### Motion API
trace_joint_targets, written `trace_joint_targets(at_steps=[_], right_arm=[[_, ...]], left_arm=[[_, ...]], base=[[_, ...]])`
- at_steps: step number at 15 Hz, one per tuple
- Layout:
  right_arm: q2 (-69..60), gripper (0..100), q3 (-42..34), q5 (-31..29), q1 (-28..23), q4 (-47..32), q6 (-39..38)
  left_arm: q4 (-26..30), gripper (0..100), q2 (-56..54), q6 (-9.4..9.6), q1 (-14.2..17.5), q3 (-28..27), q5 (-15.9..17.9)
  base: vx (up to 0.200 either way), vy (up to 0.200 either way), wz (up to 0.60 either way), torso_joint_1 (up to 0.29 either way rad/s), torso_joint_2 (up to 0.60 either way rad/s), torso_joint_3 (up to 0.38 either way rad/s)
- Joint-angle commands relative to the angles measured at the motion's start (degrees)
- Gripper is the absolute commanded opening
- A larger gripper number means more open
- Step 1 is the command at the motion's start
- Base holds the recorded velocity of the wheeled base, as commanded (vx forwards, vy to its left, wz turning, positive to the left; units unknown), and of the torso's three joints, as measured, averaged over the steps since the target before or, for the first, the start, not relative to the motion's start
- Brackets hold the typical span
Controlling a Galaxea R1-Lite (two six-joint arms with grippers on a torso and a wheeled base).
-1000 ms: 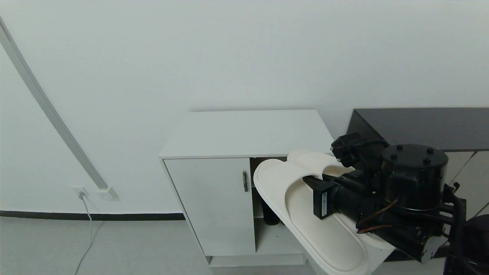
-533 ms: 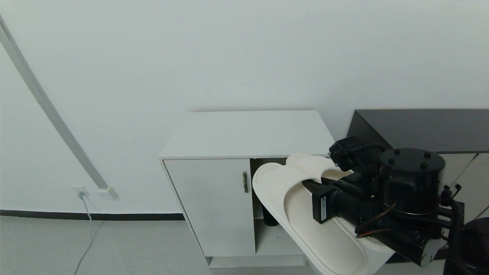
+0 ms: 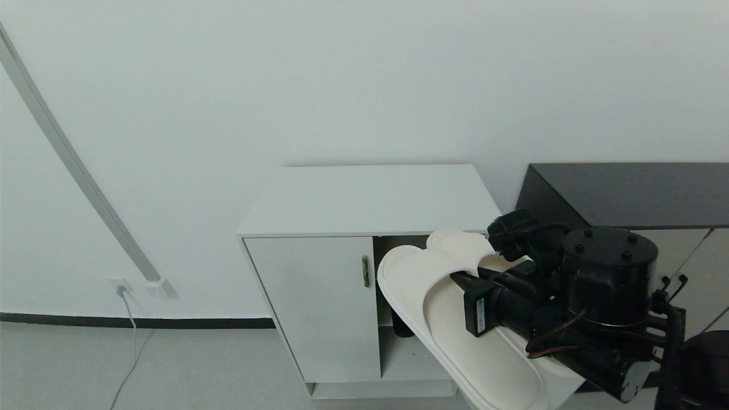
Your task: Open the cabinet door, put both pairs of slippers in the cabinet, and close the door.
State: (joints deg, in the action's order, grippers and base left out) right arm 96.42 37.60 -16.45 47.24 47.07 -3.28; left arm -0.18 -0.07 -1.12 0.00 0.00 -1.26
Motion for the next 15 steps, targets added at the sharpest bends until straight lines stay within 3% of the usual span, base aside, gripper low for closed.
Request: trace_joint_targets(at_steps=[1,15], right_arm=[[0.62,0,-0.24,0.01,0.05,0.13,0.03],[0.97,0,-0.86,0.01,0.05,0.74,0.82]], left_arm=[[0.01,0,0.07,-0.02,0.0,0.0,-0.06],[0.01,0,0.07,-0.02,0.0,0.0,0.03]], base=[[0.0,0.0,0.0,-0.115,0.25,0.124],[0.0,0.0,0.0,-0.202,0.49,0.279]])
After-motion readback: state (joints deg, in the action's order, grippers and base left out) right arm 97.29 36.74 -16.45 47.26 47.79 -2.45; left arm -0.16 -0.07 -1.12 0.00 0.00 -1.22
